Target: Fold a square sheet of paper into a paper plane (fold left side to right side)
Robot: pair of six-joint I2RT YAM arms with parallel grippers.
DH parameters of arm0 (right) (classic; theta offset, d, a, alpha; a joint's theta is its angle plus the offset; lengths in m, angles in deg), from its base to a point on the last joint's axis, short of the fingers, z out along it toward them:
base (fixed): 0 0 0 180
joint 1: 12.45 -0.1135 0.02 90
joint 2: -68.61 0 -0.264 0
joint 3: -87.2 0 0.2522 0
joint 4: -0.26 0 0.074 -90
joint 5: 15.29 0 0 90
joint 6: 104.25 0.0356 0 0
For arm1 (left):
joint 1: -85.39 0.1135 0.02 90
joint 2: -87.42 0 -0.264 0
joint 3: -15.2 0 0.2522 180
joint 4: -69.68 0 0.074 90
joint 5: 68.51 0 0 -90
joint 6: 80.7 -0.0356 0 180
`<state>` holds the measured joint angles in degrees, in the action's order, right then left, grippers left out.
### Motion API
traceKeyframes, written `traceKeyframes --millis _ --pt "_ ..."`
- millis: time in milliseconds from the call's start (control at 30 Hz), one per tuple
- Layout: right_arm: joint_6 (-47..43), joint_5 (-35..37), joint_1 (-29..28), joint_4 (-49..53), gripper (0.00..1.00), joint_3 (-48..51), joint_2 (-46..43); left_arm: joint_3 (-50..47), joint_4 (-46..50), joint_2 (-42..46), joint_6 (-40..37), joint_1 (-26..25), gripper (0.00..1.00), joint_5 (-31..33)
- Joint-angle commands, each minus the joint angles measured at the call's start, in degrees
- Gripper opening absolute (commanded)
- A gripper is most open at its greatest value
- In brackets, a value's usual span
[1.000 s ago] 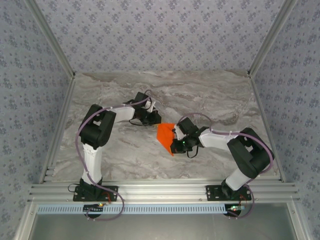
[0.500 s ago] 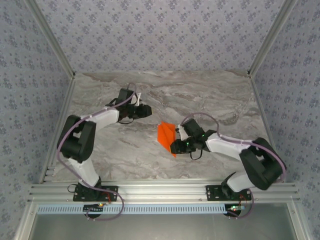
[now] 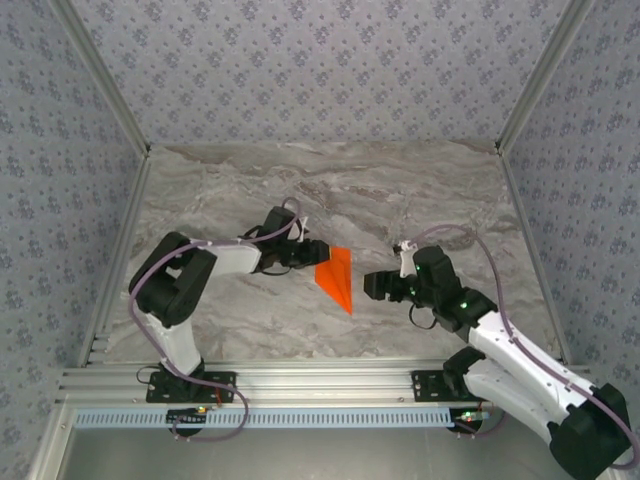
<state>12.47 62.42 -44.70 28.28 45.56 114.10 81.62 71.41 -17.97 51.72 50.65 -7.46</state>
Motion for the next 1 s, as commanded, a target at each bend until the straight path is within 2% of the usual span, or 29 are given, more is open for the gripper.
traceKeyframes --millis 0,233,333,467,500,633,733,967 --pt "1.0 2.1 0.5 3.9 0.76 1.4 -1.6 3.5 -2.7 -2.6 1.2 -1.0 0.42 -0.8" --pt "1.9 -2.5 2.7 3.4 0.78 2.6 -2.2 7.7 -1.6 -6.1 1.2 -1.9 0.41 -1.4" --pt "3.0 -9.5 6.0 1.6 0.84 3.7 -2.1 8.9 -1.7 -7.2 1.2 -2.2 0.32 -2.0" --pt "6.3 -22.5 12.2 -4.4 1.0 6.8 -1.3 9.3 -3.5 -7.2 2.1 -2.3 0.16 -2.9" --pt "7.0 -25.0 13.5 -6.1 1.0 7.6 -0.7 9.3 -3.7 -6.8 2.2 -2.3 0.13 -3.0" --pt "10.7 -34.4 17.9 -13.6 1.0 9.6 2.9 9.6 -2.3 -2.9 1.9 -2.2 0.05 -2.9" --pt "14.4 -39.5 19.0 -21.5 1.0 10.5 5.0 10.5 -0.8 1.5 2.5 -1.8 0.02 -3.0" --pt "19.4 -44.4 19.2 -33.7 1.0 9.0 9.0 14.8 2.7 11.1 4.9 -0.9 0.01 -3.6"
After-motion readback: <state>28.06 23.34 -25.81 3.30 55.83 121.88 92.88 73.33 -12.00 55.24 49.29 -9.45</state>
